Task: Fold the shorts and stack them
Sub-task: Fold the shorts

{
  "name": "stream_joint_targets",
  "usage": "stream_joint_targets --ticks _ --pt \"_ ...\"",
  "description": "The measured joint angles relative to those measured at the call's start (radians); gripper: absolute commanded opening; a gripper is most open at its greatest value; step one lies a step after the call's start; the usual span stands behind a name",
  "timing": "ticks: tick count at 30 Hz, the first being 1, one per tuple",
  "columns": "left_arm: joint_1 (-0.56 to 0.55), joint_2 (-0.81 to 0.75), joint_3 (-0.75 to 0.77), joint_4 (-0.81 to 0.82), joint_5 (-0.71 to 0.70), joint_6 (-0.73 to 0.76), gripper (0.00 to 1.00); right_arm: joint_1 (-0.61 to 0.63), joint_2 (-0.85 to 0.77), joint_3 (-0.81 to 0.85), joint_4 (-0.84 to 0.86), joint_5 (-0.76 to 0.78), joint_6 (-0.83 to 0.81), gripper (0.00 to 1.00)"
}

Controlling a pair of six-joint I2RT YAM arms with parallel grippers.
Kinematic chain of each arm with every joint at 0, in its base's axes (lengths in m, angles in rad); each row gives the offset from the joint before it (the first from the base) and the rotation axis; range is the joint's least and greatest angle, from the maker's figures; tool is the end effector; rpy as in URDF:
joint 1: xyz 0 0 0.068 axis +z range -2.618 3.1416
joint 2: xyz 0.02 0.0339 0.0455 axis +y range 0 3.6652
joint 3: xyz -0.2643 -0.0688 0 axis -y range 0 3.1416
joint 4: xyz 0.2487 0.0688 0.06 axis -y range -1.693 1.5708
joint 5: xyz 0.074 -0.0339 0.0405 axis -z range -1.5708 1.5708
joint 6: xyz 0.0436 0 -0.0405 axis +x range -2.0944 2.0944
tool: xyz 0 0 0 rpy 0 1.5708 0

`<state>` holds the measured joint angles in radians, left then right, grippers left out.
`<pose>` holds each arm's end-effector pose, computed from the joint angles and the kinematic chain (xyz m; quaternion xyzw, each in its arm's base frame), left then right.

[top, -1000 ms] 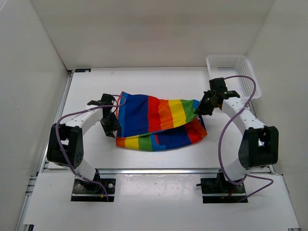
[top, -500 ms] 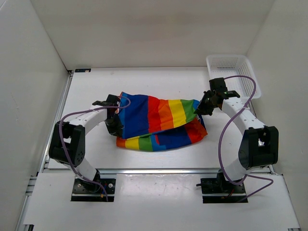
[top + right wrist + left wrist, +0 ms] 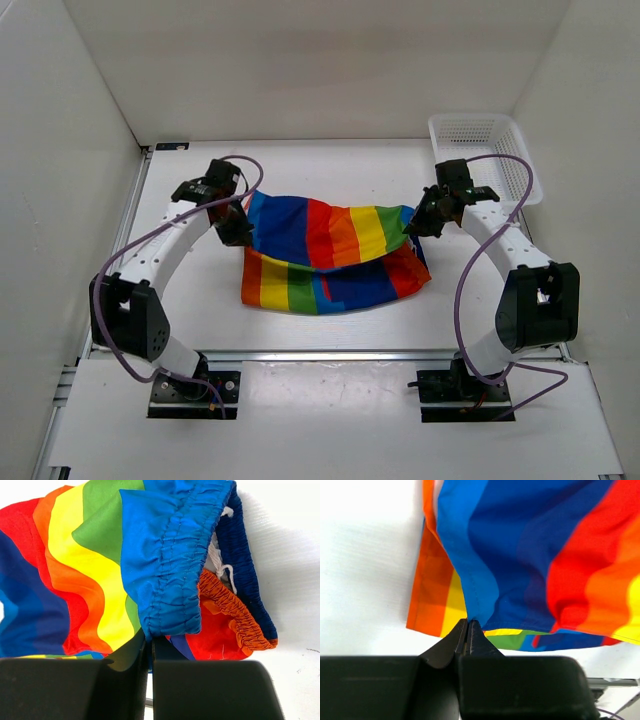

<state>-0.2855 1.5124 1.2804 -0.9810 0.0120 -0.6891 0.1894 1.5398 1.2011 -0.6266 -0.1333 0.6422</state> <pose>0.2892 -0.0854 0.2684 -0.1962 0.9643 -0.0885 0.1545 0.3260 0.0684 0.2553 0.1944 0.9326 0.1783 0.2465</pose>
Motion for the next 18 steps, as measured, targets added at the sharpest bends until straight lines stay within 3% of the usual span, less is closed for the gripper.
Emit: stream_joint_targets --ticks 18 --pt "0.024 -0.037 0.128 -0.100 -0.005 0.019 0.10 -0.004 -0.001 0.075 -0.031 0.012 -0.017 0.02"
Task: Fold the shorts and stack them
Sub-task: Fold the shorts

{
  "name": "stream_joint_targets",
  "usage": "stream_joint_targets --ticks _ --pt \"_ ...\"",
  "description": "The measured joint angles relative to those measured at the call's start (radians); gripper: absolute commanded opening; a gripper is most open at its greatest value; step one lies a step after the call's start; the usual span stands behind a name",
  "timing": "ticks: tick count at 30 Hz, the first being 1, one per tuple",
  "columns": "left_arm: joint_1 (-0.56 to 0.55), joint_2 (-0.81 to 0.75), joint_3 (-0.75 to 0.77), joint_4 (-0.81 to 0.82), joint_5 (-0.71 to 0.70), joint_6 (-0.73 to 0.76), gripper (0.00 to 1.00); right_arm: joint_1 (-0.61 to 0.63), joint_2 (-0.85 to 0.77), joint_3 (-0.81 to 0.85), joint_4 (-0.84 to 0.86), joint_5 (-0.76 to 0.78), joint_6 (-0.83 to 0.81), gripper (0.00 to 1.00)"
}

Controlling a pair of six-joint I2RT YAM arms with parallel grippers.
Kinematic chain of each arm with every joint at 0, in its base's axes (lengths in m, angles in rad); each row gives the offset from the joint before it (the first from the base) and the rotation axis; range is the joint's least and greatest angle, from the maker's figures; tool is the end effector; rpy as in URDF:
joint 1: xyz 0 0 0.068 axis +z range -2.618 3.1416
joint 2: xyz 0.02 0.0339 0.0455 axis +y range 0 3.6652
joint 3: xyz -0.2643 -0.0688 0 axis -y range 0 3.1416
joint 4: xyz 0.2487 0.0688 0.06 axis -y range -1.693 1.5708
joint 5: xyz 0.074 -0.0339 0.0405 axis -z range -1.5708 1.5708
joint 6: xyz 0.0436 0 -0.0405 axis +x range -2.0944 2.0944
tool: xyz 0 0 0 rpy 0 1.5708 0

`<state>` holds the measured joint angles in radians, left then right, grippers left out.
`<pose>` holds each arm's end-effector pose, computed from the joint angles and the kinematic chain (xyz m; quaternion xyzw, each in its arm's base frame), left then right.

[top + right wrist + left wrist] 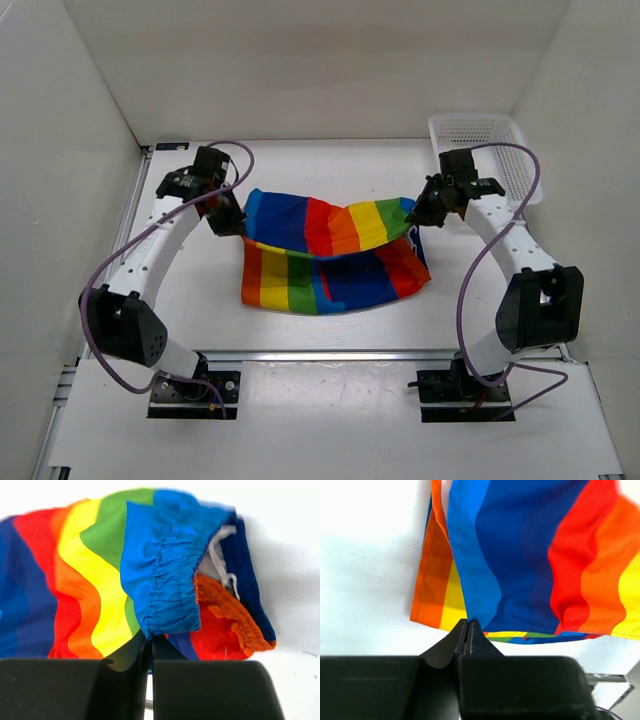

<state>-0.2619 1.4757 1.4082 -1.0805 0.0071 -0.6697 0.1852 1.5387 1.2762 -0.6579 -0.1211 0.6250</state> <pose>0.2852 -0.0768 0.3125 -0.1973 0.9576 -0.0973 0.1859 0.3315 0.0675 0.2777 0.1875 0.9273 0.1784 0.2705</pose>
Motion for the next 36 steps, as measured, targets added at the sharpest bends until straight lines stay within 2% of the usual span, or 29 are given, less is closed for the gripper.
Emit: stream_joint_targets --ticks 4,8,11,14,18,21,22,23,25,26,28,29,30,34,36 --pt "0.006 -0.027 0.082 -0.026 0.002 0.007 0.10 -0.009 -0.053 0.032 -0.007 0.011 -0.007 0.02" --pt "0.005 -0.136 0.049 -0.032 0.019 0.006 0.10 -0.009 -0.177 0.000 -0.036 0.021 -0.015 0.02" --pt "-0.005 -0.267 -0.098 -0.021 0.046 -0.016 0.10 -0.009 -0.291 -0.111 -0.044 0.033 -0.023 0.02" --pt "-0.026 -0.372 -0.316 0.010 0.088 -0.053 0.10 -0.009 -0.389 -0.299 -0.063 0.052 -0.006 0.04" --pt "-0.042 -0.364 -0.574 0.076 0.148 -0.096 0.10 -0.016 -0.436 -0.523 -0.105 0.082 0.030 0.08" --pt "-0.044 -0.293 -0.661 0.106 0.169 -0.116 0.10 -0.029 -0.415 -0.587 -0.108 0.096 0.048 0.16" --pt "-0.045 -0.269 -0.666 0.114 0.171 -0.117 0.13 -0.030 -0.397 -0.588 -0.105 0.101 0.052 0.33" --pt "-0.046 -0.251 -0.666 0.126 0.171 -0.117 0.18 -0.031 -0.383 -0.587 -0.095 0.108 0.060 0.43" --pt "-0.047 -0.230 -0.665 0.148 0.170 -0.110 0.41 -0.033 -0.355 -0.586 -0.083 0.124 0.060 0.70" --pt "-0.047 -0.225 -0.663 0.153 0.171 -0.103 0.55 -0.034 -0.347 -0.586 -0.079 0.131 0.064 0.74" --pt "-0.046 -0.220 -0.658 0.165 0.174 -0.098 0.74 -0.034 -0.341 -0.586 -0.078 0.143 0.058 0.78" --pt "-0.046 -0.220 -0.655 0.169 0.174 -0.098 0.91 -0.034 -0.341 -0.585 -0.080 0.148 0.056 0.80" --pt "-0.046 -0.222 -0.650 0.169 0.173 -0.094 0.96 -0.034 -0.342 -0.583 -0.084 0.153 0.055 0.80" --pt "-0.046 -0.222 -0.615 0.168 0.156 -0.098 0.97 -0.034 -0.362 -0.558 -0.107 0.192 0.054 0.87" --pt "-0.046 -0.203 -0.587 0.168 0.140 -0.098 0.97 -0.039 -0.372 -0.536 -0.110 0.216 0.053 0.87"
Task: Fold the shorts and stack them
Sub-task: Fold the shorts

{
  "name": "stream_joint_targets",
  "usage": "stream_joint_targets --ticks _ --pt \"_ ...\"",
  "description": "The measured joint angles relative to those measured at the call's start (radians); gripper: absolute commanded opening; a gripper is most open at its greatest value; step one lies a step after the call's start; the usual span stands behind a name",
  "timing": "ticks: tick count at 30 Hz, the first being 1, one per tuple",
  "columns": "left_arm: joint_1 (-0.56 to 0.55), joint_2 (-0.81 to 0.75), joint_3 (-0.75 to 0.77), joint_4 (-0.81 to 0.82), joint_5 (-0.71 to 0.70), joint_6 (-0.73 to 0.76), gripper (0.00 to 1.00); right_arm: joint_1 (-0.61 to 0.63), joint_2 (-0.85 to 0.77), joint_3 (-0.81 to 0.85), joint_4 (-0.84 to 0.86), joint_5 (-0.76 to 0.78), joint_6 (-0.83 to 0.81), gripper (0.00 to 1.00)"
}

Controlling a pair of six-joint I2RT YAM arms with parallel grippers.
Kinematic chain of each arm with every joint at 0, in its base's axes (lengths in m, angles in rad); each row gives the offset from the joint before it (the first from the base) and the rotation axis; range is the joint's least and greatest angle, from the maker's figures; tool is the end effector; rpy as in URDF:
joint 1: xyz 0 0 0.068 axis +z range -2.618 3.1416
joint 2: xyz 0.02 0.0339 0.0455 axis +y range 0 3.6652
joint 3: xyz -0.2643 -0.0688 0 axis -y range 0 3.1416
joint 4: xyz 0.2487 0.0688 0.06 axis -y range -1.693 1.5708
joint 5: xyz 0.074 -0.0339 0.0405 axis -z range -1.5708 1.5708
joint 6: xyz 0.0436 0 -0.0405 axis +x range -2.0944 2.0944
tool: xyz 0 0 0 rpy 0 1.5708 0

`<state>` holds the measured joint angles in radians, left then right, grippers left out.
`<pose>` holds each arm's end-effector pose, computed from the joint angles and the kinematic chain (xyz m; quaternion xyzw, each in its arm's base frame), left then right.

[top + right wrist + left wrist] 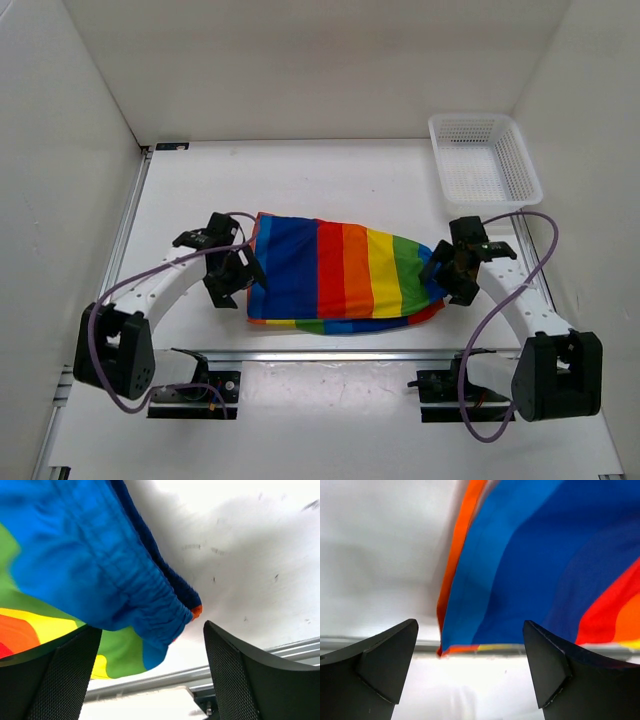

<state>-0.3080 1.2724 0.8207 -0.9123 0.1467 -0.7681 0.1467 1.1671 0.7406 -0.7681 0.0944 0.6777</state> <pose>0.2042 -0.0716 0.1969 -0.2188 0.9676 -0.1153 0.0510 0.2089 0.0267 0.1991 0.2660 0.9446 0.0324 0.1897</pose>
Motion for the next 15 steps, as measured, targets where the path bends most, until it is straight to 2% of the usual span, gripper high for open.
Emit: stream_joint_targets --ticks 2,6,11,12,14,15 --pt "0.000 0.048 0.025 0.018 -0.021 0.000 0.97 -0.017 0.005 0.019 0.003 0.011 0.000 0.88" --pt "-0.002 0.190 0.033 0.064 -0.035 0.001 0.90 -0.100 0.059 0.034 0.026 -0.001 -0.008 0.88" --pt "-0.018 0.288 0.030 0.097 -0.026 0.001 0.65 -0.153 0.108 0.022 0.069 -0.062 -0.019 0.88" --pt "-0.025 0.289 0.030 0.102 -0.024 0.002 0.50 -0.153 0.111 0.012 0.080 -0.076 -0.019 0.88" --pt "-0.038 0.289 0.030 0.114 -0.014 0.001 0.31 -0.153 0.122 -0.019 0.101 -0.103 -0.018 0.88" --pt "-0.043 0.290 0.030 0.117 -0.010 0.002 0.11 -0.153 0.130 -0.040 0.115 -0.117 -0.016 0.88"
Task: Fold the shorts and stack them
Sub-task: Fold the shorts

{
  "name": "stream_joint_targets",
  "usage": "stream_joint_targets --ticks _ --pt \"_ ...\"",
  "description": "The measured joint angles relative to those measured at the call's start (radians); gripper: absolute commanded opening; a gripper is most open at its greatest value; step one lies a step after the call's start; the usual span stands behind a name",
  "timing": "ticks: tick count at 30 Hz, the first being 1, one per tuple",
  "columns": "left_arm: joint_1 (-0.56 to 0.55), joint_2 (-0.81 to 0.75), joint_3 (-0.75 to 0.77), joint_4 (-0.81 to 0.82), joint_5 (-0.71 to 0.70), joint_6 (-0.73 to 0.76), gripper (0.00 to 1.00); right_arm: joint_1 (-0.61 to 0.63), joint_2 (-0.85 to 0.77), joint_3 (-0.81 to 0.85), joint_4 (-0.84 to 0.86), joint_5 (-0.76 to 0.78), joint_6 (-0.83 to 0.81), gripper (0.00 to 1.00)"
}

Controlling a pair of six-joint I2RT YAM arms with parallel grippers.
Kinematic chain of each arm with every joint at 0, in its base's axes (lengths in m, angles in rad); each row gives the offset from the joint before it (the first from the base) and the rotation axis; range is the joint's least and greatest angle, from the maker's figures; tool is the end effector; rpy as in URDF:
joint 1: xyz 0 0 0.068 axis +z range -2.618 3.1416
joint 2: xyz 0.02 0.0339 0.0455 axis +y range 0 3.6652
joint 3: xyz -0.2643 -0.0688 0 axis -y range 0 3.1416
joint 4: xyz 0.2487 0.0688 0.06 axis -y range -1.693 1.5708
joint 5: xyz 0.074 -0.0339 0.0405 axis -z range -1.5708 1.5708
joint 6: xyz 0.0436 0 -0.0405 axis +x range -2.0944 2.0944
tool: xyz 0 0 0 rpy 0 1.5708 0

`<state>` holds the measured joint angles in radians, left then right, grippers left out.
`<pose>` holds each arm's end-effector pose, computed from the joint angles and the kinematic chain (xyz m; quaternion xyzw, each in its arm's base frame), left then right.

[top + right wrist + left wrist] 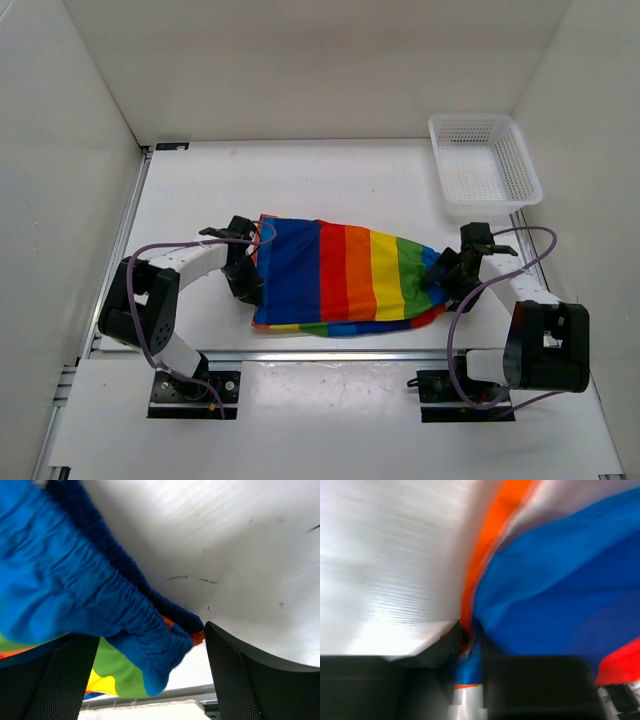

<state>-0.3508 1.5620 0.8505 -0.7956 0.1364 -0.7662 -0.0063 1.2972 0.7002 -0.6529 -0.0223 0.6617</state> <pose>0.2352 -0.0924 0.1439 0.2035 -0.9762 0.0746 0.0092 0.2251 -0.0004 0.1662 0.3219 0.9331 0.0618 0.1477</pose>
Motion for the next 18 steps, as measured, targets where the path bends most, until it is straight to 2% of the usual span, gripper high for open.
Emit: stream_joint_targets --ticks 2,6,7,9,10,12,15,18 --pt "-0.006 0.004 0.000 0.009 0.008 -0.002 0.10 0.000 0.012 -0.041 0.017 -0.024 0.006 0.87" --pt "-0.007 0.014 0.000 0.011 0.010 -0.004 0.10 -0.001 0.010 -0.062 0.028 -0.065 0.018 0.73" --pt "-0.006 0.014 0.000 0.011 0.009 -0.005 0.10 -0.001 0.011 -0.063 0.034 -0.071 0.019 0.58" --pt "0.006 0.014 0.000 0.011 0.009 -0.006 0.10 -0.001 0.017 -0.071 0.062 -0.084 0.018 0.37" --pt "0.014 0.014 0.000 0.011 0.011 -0.006 0.10 -0.001 0.021 -0.076 0.076 -0.094 0.021 0.16" --pt "0.042 0.006 0.001 0.012 0.016 -0.009 0.10 -0.001 0.031 -0.075 0.094 -0.114 0.019 0.02" --pt "0.098 -0.020 0.026 -0.006 0.032 -0.001 0.10 0.001 0.039 -0.051 0.090 -0.142 0.023 0.00" --pt "0.153 -0.032 0.134 -0.058 0.050 0.017 0.10 0.005 0.040 0.048 0.048 -0.172 0.021 0.00"
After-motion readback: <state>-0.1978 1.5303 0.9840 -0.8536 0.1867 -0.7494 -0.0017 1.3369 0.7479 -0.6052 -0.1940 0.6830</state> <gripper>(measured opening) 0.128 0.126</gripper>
